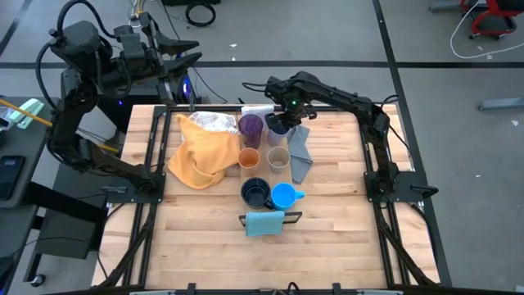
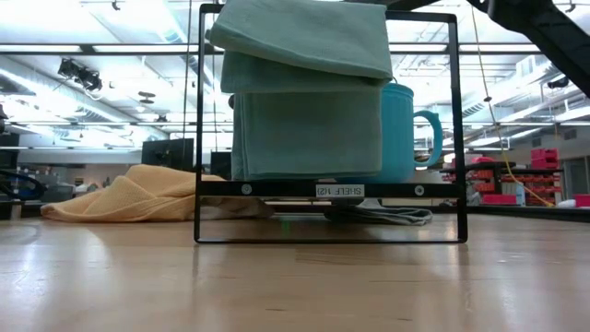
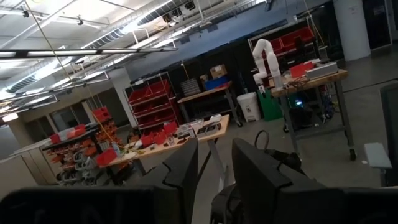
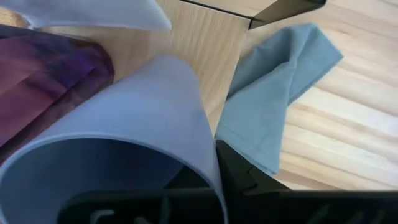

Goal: Stack small to large cups/mugs on shelf
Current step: Put the violet cup on the shelf

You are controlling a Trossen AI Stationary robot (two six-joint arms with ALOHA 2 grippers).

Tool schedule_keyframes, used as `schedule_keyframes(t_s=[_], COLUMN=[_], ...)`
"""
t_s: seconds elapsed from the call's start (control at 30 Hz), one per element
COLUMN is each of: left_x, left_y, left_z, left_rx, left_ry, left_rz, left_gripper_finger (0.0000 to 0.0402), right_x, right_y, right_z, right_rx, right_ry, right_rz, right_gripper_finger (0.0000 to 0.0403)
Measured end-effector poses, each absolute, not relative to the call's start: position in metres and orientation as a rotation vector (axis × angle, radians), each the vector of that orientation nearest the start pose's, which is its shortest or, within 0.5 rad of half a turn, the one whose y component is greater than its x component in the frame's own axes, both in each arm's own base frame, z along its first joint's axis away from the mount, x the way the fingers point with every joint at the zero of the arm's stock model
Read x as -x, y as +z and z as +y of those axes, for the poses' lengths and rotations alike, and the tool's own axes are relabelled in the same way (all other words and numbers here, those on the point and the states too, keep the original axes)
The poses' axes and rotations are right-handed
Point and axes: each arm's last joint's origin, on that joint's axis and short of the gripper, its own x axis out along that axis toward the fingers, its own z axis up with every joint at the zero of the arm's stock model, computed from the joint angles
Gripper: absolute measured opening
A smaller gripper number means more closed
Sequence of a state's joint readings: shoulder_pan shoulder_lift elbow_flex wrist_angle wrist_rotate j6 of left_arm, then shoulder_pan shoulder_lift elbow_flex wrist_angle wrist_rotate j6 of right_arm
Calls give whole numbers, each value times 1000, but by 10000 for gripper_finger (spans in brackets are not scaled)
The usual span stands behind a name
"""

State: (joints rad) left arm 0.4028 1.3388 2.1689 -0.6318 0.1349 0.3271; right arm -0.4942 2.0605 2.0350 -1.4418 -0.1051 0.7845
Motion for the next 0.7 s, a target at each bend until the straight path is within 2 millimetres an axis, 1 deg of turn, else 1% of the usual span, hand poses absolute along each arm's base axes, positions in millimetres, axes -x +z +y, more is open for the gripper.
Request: schedule_keyframes(t_s=[0.17,0.37,0.7], left_x=[-162,-162,-162], left_y=[601,601,601], left_z=[65,65,65], left_rx=[-376,-376,-376], left_ry=[296,296,296], left_rz=[-147,-146,-146], left_gripper_finger=[107,107,107], right_x=[-354,-357,-358], right_y=[291,283,283], right_z=[-187,-179,-181], right_rx=[-1070,-1044,-1034], right_ry=[-877,-861,-856], right_rz=[1258,1297,1274], right_gripper_finger=[0,0,0])
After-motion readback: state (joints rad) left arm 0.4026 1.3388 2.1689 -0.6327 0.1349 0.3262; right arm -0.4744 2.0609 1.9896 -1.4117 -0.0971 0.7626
